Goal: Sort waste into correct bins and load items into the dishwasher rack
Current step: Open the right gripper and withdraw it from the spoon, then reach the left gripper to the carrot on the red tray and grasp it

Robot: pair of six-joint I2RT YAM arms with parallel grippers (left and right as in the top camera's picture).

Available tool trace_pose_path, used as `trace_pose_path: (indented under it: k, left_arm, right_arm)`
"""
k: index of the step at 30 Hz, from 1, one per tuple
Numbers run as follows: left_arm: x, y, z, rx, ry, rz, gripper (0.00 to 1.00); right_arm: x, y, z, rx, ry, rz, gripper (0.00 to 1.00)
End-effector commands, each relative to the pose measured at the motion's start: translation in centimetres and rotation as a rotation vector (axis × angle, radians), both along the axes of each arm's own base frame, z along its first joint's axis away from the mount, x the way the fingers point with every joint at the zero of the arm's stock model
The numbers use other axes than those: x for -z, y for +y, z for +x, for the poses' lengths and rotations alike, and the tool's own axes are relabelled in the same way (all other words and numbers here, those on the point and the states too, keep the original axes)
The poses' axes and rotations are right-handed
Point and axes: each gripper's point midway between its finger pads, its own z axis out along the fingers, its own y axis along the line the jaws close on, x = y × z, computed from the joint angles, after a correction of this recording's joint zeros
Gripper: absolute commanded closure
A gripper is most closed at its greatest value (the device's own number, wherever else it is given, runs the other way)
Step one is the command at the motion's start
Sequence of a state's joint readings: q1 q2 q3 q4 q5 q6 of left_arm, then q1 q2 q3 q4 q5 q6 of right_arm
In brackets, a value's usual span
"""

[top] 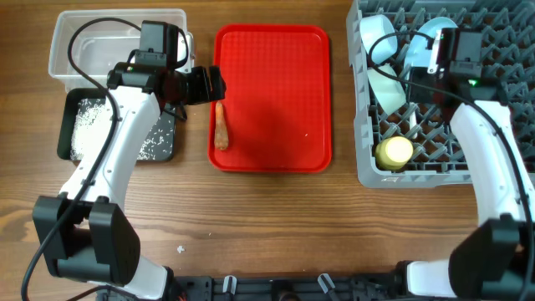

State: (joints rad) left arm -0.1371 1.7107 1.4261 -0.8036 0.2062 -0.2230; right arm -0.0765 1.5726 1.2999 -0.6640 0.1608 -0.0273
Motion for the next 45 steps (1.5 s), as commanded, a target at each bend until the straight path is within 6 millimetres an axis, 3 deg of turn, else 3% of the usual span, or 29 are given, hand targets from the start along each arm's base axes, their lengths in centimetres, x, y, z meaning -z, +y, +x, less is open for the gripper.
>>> trace_pose_path:
  k: [1,6,12,22,27,31,33,37,45]
  left_arm:
    - [0.1,0.3,0.1,-0.005,-0.001,0.003,0.0]
    - [0.1,0.3,0.1,-0.005,-0.001,0.003,0.0]
    - [0.1,0.3,0.1,-0.005,-0.001,0.003,0.0]
    - [0.1,0.2,0.1,-0.004,-0.001,0.003,0.0]
    - [0.0,-1.6,-0.5,0.019,0.032,-0.084,0.0]
    - [2.3,-3.6,-2.1,0.071,0.123,-0.079,0.08]
    - [3.8,-4.7,-2.7,0.082,0.166,-0.065,0.06]
    - [6.8,-4.4,-2.8,-0.109,0.239,0.04,0.06]
    - [10.3,-4.2,-3.4,-0.183,0.28,0.192,0.12]
  right_arm:
    - [-7.6,4.3,0.1,-0.102,-0.221,0.216,0.32]
    - [-10.4,7.5,-1.0,-0.195,-0.281,0.38,0.3]
    - [-11.5,11.5,-2.0,-0.358,-0.276,0.536,0.3]
    - [-11.4,11.6,-1.9,-0.361,-0.276,0.523,0.22]
    - [-10.7,11.0,-2.1,-0.326,-0.253,0.499,0.19]
    - [-10.4,10.9,-2.3,-0.317,-0.237,0.496,0.18]
    - [-10.4,10.9,-2.3,-0.317,-0.238,0.496,0.15]
    - [-10.3,10.9,-2.3,-0.316,-0.234,0.497,0.13]
    - [-10.1,10.9,-2.5,-0.313,-0.221,0.499,0.12]
